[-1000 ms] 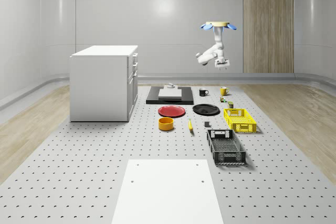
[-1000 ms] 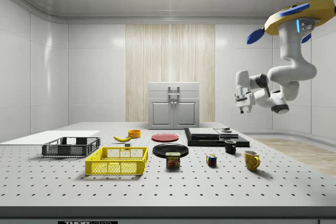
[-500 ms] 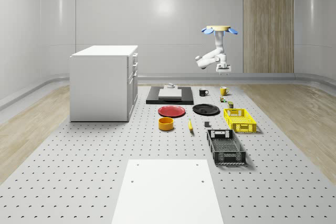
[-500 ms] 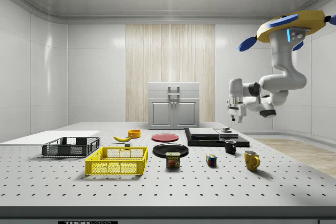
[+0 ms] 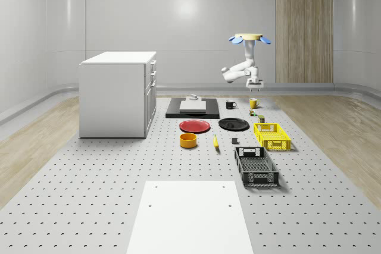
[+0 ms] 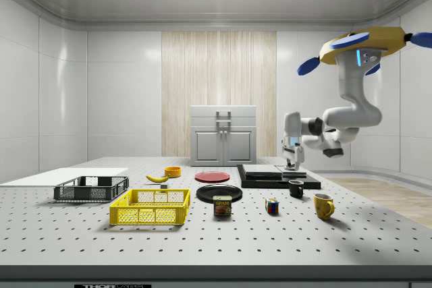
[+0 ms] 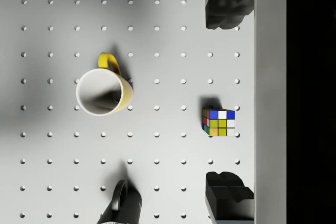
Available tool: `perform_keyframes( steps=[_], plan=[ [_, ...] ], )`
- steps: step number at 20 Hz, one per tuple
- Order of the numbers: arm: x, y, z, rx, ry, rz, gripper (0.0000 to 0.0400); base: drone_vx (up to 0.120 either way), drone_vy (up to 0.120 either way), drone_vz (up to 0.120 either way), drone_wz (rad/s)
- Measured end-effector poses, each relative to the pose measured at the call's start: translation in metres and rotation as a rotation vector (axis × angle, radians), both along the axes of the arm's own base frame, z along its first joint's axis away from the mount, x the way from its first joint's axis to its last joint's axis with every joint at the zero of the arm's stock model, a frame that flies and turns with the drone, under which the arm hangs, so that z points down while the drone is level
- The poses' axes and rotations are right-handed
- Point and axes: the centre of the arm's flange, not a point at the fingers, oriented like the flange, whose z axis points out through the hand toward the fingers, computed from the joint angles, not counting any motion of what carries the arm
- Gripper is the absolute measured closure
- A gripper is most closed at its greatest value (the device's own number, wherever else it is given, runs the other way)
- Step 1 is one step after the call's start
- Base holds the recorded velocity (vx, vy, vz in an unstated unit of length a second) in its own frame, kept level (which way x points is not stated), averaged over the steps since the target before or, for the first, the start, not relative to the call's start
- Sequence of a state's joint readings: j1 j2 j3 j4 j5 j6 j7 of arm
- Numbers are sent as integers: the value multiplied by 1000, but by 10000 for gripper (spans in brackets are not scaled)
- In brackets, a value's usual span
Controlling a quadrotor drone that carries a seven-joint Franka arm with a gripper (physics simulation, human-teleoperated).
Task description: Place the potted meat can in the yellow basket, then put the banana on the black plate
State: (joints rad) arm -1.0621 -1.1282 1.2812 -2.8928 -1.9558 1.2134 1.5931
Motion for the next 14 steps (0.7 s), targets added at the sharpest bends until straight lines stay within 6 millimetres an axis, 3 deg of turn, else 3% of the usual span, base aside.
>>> perform_keyframes(
  steps=[14],
  plan=[
    [0, 0, 0, -3, 0, 0, 0, 120, 0, -120, 0]
  ],
)
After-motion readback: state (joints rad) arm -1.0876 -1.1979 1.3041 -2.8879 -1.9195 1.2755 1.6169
